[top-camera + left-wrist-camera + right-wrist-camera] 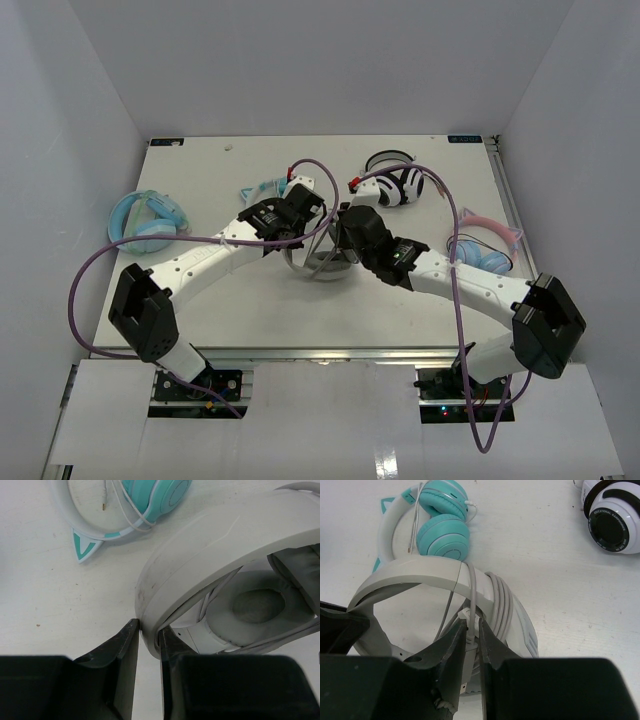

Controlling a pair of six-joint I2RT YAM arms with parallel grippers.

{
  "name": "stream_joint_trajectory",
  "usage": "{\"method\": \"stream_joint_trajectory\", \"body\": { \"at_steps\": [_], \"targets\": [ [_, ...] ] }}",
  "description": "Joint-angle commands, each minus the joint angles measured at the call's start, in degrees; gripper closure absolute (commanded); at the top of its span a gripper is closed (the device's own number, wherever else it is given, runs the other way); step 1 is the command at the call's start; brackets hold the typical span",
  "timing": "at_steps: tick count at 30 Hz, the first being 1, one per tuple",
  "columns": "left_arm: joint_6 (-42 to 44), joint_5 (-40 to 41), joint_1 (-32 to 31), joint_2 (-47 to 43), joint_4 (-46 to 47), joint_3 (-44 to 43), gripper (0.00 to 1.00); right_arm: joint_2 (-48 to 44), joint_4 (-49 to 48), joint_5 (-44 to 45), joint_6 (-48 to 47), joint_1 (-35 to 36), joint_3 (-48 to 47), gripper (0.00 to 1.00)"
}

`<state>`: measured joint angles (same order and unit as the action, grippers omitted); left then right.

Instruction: Wrap the headphones

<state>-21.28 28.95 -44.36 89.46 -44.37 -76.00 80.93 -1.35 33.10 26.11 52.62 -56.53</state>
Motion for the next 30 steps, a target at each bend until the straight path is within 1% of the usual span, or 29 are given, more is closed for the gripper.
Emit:
{"method": "stream_joint_trajectory", "body": {
  "at_steps": [1, 7, 10, 11, 12, 19, 30],
  "targets": [
    [-0.7, 0.6, -0.1, -4.7, 3.7, -0.2, 1.0, 1.5, -1.5, 0.3, -1.3, -0.4, -3.3, 0.78],
    [-0.7, 0.9, -0.2, -5.0, 3.6, -0.2, 1.0, 2.6, -1.5, -0.1, -0.7, -0.8, -3.3, 0.82],
    [-0.8, 1.1, -0.1, -5.3, 3.7, -0.1, 1.0, 2.8, -1.5, -0.3, -0.4, -1.1, -3.3, 0.87],
    [-1.0, 1.2, -0.1, -5.3, 3.7, -0.2, 1.0, 2.8, -1.5, -0.4, -0.3, -1.3, -3.2, 0.91],
    [-1.1, 1.5, -0.1, -5.3, 3.7, -0.1, 1.0, 2.7, -1.6, -0.2, 0.0, -1.4, -3.1, 0.92],
    [-2.4, 2.5, 0.2, -4.8, 3.3, 0.4, 1.0, 1.0, -0.7, 0.0, 1.7, -2.4, -1.6, 0.92],
    [-2.9, 2.8, 0.4, -4.6, 3.5, 0.6, 1.0, 1.3, 2.4, -0.6, 2.2, -4.8, -2.5, 0.92]
  ]
}}
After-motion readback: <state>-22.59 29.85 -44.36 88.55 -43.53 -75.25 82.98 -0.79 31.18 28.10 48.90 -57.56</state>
